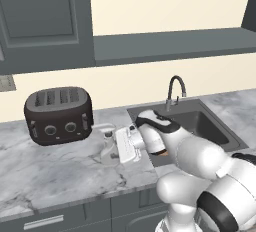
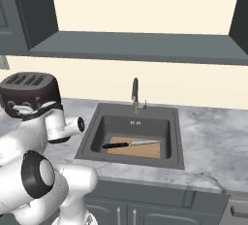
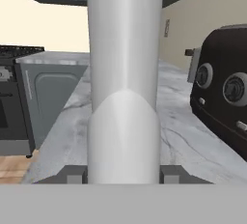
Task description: Move the cutting board and knife to the sink. Then move spray from the shelves to the counter.
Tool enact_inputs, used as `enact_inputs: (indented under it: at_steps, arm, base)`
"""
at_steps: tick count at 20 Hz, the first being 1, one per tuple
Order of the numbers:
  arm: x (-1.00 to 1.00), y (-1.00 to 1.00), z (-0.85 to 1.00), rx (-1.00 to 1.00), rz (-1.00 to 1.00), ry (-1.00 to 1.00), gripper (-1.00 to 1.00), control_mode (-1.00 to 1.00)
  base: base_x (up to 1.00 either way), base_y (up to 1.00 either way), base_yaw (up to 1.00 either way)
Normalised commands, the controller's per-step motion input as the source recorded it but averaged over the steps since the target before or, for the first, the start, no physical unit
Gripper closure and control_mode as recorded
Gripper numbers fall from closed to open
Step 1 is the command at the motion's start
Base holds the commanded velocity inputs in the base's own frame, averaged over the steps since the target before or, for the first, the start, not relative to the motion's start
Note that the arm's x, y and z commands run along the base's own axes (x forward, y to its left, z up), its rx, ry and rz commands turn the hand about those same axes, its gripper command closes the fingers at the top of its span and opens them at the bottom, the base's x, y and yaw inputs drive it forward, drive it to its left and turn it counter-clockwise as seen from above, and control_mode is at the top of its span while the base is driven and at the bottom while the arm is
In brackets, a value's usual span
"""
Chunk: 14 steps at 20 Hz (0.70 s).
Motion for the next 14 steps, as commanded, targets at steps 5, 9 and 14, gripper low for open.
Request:
enact_inputs:
  at_steps: [5, 9, 14]
  arm:
    - [0.08, 0.00, -0.44, 0.04, 0.00, 0.00, 1.00, -1.00]
    - [0.10, 0.02, -0.39, 0.01, 0.00, 0.00, 1.00, -1.00]
    - [0.06, 0.03, -0.32, 0.00, 0.00, 0.00, 1.00, -1.00]
  base:
    - [0.00, 0.00, 0.00]
    - [0.00, 0.00, 0.00]
    - [0.00, 0.00, 0.00]
